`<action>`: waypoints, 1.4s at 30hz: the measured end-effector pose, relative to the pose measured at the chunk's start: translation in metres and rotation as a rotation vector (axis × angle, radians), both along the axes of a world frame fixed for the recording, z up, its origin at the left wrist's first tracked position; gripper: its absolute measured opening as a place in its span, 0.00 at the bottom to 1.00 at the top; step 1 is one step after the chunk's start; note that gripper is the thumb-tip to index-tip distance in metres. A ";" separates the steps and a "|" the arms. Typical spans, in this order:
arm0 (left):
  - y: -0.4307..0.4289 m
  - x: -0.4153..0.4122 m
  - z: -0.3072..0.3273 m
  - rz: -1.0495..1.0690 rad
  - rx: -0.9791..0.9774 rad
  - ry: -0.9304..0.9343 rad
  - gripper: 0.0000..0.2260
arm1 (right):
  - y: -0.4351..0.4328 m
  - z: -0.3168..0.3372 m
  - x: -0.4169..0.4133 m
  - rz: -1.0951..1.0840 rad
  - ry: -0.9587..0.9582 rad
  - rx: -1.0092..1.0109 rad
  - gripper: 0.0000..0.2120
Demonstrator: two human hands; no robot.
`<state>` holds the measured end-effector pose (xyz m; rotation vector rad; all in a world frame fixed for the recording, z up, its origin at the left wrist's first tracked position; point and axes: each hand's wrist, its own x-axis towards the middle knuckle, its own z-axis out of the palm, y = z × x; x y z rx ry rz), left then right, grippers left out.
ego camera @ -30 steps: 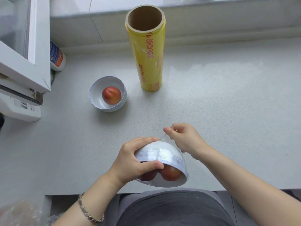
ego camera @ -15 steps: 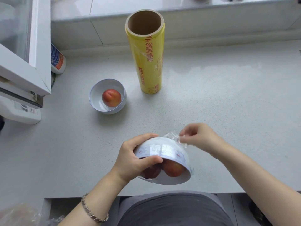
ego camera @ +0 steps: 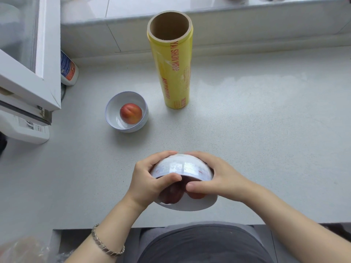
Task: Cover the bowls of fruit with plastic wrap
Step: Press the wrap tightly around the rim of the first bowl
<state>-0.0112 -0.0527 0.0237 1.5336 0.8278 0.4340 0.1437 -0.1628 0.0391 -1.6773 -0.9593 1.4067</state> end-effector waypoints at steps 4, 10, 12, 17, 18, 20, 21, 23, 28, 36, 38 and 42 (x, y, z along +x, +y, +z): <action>0.000 0.003 -0.007 0.128 -0.071 -0.072 0.32 | -0.008 -0.006 0.004 -0.128 0.275 0.040 0.32; 0.006 0.014 0.000 -0.064 -0.253 0.027 0.22 | -0.003 -0.013 0.008 -0.250 0.349 0.025 0.30; 0.014 0.017 0.006 -0.259 -0.236 0.120 0.23 | -0.002 -0.011 0.011 -0.238 0.300 0.004 0.27; 0.007 0.026 0.006 -0.244 -0.090 0.216 0.22 | 0.001 -0.006 0.010 -0.220 0.230 -0.044 0.27; 0.003 0.025 0.004 -0.174 -0.071 0.192 0.20 | 0.002 -0.004 0.010 -0.216 0.213 -0.056 0.29; -0.004 0.020 0.001 -0.069 -0.030 0.178 0.20 | 0.003 0.001 0.013 -0.232 0.162 -0.080 0.28; -0.007 0.018 0.000 -0.035 -0.003 0.189 0.21 | 0.004 0.005 0.015 -0.261 0.129 -0.087 0.25; -0.014 0.014 0.001 0.009 0.077 0.234 0.23 | 0.005 0.015 0.022 -0.314 0.041 -0.094 0.15; -0.020 0.011 0.001 0.113 0.203 0.293 0.32 | 0.009 0.025 0.022 -0.137 -0.144 -0.136 0.04; -0.015 0.006 0.004 0.098 0.173 0.280 0.30 | 0.011 0.024 0.023 -0.006 -0.204 -0.065 0.06; -0.013 0.004 0.004 0.060 0.176 0.277 0.25 | 0.011 0.024 0.027 0.077 -0.177 -0.088 0.06; -0.011 0.001 0.003 -0.019 0.180 0.283 0.25 | 0.011 0.026 0.030 0.234 -0.203 -0.135 0.09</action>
